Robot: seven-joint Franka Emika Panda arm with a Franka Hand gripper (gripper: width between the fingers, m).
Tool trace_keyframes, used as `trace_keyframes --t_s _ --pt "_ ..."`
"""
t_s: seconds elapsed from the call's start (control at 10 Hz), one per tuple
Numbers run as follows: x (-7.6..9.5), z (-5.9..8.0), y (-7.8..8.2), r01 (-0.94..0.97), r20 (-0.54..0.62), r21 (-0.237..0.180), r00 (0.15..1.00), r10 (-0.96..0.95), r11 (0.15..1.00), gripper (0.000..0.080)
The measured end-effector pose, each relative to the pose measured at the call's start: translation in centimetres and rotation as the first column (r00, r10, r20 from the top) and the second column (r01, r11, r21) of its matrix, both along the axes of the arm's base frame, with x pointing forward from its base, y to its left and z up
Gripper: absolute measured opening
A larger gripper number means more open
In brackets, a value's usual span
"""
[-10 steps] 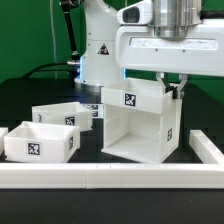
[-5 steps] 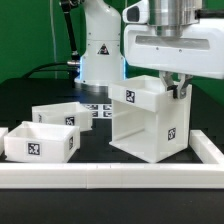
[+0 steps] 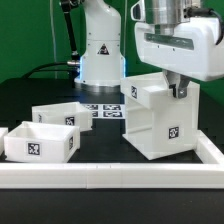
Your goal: Assemble drawer
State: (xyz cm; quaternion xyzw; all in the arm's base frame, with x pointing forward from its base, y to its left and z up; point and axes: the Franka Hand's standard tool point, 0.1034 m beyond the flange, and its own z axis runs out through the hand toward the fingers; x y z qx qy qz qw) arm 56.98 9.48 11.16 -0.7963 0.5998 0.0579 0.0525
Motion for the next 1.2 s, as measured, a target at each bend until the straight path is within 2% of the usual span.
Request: trace_keyframes --t_s 0.2,0.4,0.7,1.2 --pt "0.1 -0.3 0.1 0.150 -0.028 -0.009 0.988 -0.151 0.989 0.0038" --pt "0.7 -0.3 0.1 0.141 -0.037 -0.008 0.989 -0.141 0.990 0.0038" --pt "2.4 -0.4 0.3 0.140 -0.020 -0.003 0.990 -0.140 0.990 0.0038" --pt "6.1 -0.3 0.1 0.144 0.011 0.007 0.990 -0.144 0.990 0.0038"
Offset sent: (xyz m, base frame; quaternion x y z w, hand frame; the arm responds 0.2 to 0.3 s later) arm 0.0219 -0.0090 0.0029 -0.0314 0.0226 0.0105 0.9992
